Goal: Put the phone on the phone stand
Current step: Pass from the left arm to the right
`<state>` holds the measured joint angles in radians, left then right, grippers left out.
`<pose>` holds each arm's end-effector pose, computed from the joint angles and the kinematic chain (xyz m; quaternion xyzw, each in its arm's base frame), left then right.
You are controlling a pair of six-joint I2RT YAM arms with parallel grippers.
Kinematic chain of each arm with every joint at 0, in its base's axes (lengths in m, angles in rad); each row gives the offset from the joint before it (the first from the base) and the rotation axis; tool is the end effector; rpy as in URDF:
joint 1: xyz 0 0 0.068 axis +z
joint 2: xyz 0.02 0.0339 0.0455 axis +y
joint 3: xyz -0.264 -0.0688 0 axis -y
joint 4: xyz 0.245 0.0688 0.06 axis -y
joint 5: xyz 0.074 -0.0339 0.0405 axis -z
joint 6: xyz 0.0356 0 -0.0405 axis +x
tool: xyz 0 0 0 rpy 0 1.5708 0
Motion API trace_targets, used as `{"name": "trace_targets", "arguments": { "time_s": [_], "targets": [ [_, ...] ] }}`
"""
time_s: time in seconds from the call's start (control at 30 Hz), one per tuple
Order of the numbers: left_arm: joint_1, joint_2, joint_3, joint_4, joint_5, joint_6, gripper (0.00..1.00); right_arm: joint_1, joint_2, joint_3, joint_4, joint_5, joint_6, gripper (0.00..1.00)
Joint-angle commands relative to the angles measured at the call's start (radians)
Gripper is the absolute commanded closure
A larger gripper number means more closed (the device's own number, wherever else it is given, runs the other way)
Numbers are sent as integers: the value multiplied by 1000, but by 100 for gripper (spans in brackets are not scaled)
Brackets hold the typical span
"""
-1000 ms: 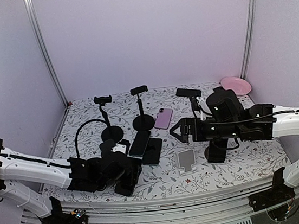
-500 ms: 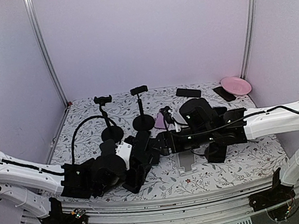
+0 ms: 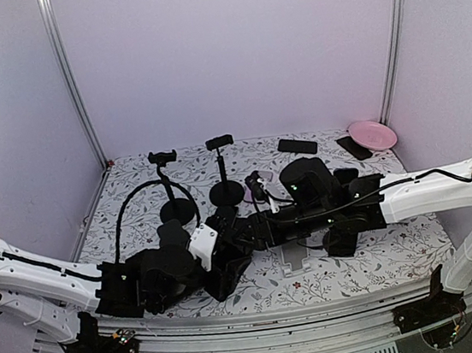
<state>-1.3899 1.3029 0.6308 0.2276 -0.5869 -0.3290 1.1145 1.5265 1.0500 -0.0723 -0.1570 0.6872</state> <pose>0.0685 -0.2648 0.2179 0.2763 0.7763 -0.2274 0.5189 0.1478 0.3137 0.2612 -0.2219 0.8417 0.4246 0.2491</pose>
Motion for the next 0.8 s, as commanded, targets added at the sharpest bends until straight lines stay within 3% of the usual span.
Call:
{"name": "trace_targets", "arguments": {
  "time_s": [0.0, 0.27, 0.33, 0.43, 0.63, 0.77],
  "targets": [
    [-20, 0, 27, 101, 15, 67, 75, 4, -18, -15, 30, -46, -6, 48],
    [-26, 14, 33, 128, 49, 96, 76, -17, -35, -24, 27, -118, -6, 66],
    [-26, 21, 35, 129, 58, 100, 75, -21, -43, -26, 23, -118, -9, 74],
    [-25, 28, 33, 137, 78, 99, 69, -25, -57, -31, 13, -115, -16, 95],
    [-22, 27, 30, 148, 120, 93, 32, -30, -87, -45, 1, -97, -45, 98],
    [-1, 7, -2, 184, 182, 71, 17, -30, -115, -54, -20, -43, -70, 98]
  ]
}}
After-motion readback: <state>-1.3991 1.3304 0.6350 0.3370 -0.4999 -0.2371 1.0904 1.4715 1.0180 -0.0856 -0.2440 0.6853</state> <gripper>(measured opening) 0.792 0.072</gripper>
